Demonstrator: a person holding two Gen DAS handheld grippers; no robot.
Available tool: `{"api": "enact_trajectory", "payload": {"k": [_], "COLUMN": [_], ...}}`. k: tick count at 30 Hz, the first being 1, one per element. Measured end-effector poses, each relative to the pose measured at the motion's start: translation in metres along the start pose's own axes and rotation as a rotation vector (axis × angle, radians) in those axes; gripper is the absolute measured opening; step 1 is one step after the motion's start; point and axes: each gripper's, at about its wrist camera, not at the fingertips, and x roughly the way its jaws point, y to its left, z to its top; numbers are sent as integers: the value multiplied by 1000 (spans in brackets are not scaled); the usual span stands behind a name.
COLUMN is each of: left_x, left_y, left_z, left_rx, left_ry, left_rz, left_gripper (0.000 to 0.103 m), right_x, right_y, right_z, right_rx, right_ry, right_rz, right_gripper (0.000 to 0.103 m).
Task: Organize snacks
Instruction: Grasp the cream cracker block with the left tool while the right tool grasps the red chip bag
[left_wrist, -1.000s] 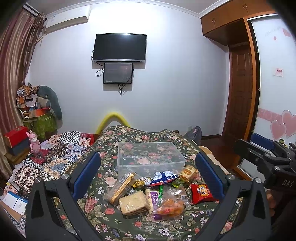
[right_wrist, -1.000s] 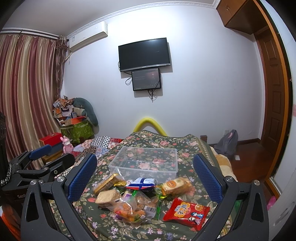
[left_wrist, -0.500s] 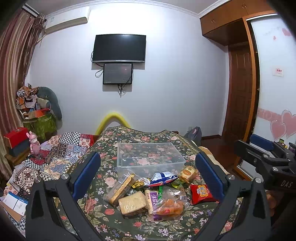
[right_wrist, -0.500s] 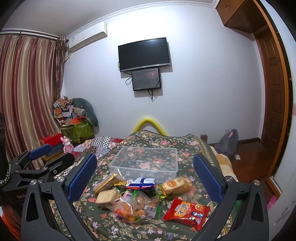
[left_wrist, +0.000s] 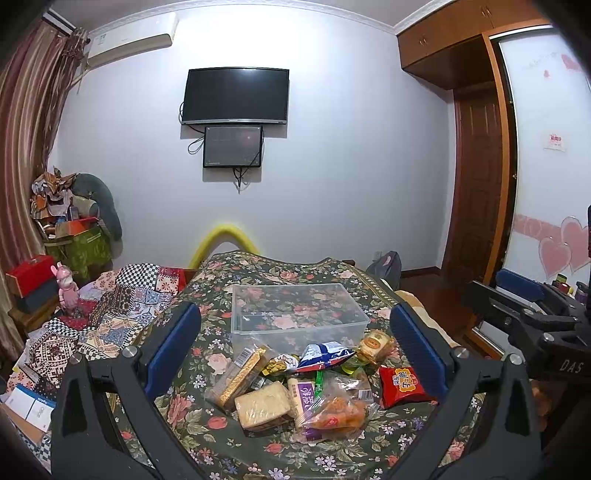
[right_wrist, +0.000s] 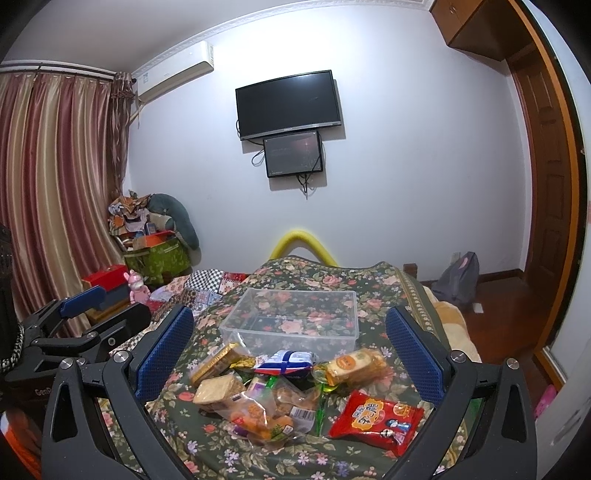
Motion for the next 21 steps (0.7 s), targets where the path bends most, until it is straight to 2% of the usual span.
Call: {"api": "enact_trajectory", "payload": {"k": [5, 10, 17, 21], "left_x": [7, 24, 57, 79], "left_y": [0, 7, 21, 24], "left_z": [-4, -14, -42, -64], "left_rx": [6, -10, 6, 33], "left_ry": [17, 77, 190, 265], "left_rz": [0, -30, -19, 5], "left_gripper": [103, 103, 103, 103], "right_x": [4, 12, 32, 48], "right_y": [-4, -11, -38, -56], "right_z": [-2, -10, -31, -49], "right_rx": [5, 0, 15, 15], "right_ry": [11, 46, 145, 232], "right_rz": [-5, -14, -56, -99], "right_gripper": [103, 103, 103, 103]}}
